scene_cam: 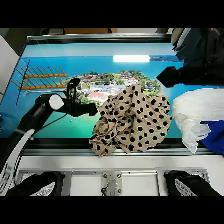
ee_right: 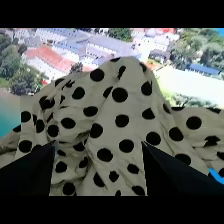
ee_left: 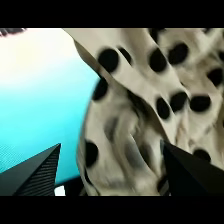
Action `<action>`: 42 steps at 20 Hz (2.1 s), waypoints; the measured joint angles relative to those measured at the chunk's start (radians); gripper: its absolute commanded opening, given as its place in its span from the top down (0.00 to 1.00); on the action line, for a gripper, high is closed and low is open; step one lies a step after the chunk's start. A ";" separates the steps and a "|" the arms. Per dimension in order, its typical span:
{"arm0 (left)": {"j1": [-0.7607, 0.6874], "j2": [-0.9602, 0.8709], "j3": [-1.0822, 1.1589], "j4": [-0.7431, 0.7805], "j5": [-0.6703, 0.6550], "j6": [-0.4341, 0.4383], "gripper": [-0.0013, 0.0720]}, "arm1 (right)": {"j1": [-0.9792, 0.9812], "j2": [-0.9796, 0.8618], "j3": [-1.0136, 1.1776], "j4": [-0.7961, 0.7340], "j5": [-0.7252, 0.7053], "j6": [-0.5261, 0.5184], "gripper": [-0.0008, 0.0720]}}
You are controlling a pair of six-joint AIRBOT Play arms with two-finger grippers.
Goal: Fold the clothes and pants, and hang the long-sleeved shirts on hangers.
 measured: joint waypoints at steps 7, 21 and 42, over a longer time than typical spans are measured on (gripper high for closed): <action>0.118 -0.475 0.267 -0.277 0.032 0.244 0.05 | 0.085 0.108 -0.322 0.032 0.020 0.023 0.19; 0.133 -0.653 0.634 -0.324 -0.236 0.284 0.97 | 0.430 -0.006 -0.543 0.115 -0.269 0.144 0.20; 0.167 -0.158 0.659 -0.320 -0.212 0.283 0.97 | 0.599 -0.287 -0.187 -0.087 -0.359 0.451 0.98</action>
